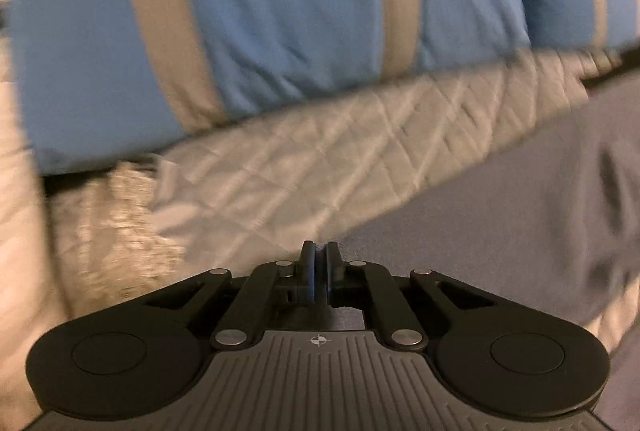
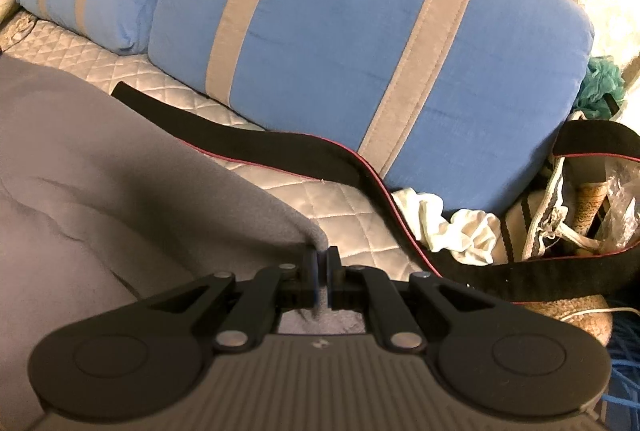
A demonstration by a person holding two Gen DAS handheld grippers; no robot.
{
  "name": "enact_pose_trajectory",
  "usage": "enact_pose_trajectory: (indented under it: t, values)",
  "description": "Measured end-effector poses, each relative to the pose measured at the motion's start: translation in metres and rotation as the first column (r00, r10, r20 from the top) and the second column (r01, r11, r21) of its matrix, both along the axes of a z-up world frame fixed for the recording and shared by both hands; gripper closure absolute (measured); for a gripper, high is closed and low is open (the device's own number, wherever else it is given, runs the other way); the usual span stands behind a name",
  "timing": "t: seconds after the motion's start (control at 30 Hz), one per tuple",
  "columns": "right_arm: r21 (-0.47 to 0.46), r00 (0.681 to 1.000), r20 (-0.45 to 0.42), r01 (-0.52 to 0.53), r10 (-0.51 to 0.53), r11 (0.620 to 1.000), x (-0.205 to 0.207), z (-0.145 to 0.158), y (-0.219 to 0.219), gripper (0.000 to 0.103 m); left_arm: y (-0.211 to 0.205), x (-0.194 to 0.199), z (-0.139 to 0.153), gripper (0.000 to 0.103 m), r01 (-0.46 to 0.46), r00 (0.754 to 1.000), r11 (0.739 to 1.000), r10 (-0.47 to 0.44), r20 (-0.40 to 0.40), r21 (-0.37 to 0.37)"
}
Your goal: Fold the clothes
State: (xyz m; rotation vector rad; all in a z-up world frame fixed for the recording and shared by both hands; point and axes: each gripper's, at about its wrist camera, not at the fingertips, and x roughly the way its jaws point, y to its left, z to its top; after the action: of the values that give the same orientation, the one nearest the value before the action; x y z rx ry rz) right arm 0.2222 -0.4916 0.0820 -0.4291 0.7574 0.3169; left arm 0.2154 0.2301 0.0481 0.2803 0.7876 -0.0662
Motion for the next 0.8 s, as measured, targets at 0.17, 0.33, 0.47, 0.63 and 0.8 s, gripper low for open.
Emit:
enact_pose_trajectory:
  t: [0.17, 0.33, 0.47, 0.63, 0.8]
  values:
    - [0.005, 1.000, 0.013, 0.023, -0.023, 1.000, -0.007, 0.004, 0.002, 0.099, -0.017, -0.032, 0.028, 0.098, -0.040, 0.992, 0.998, 0.034, 0.124, 0.043]
    - [0.023, 0.998, 0.031, 0.051, -0.052, 0.998, -0.021, 0.010, 0.006, 0.099, -0.015, -0.059, 0.051, 0.098, -0.053, 0.983, 0.998, 0.050, 0.178, 0.014]
    - [0.044, 0.997, 0.051, 0.061, -0.063, 0.997, -0.041, 0.013, 0.007, 0.099, -0.011, -0.075, 0.060, 0.098, -0.056, 0.979, 0.998, 0.053, 0.197, 0.012]
    - [0.069, 0.994, 0.084, 0.066, -0.072, 0.995, -0.069, 0.024, 0.004, 0.099, -0.004, -0.090, 0.065, 0.098, -0.060, 0.973, 0.998, 0.062, 0.221, -0.016]
    - [0.089, 0.991, 0.121, 0.043, -0.054, 0.995, -0.096, 0.040, 0.000, 0.099, -0.005, -0.103, 0.068, 0.098, -0.062, 0.966, 0.998, 0.066, 0.250, -0.024]
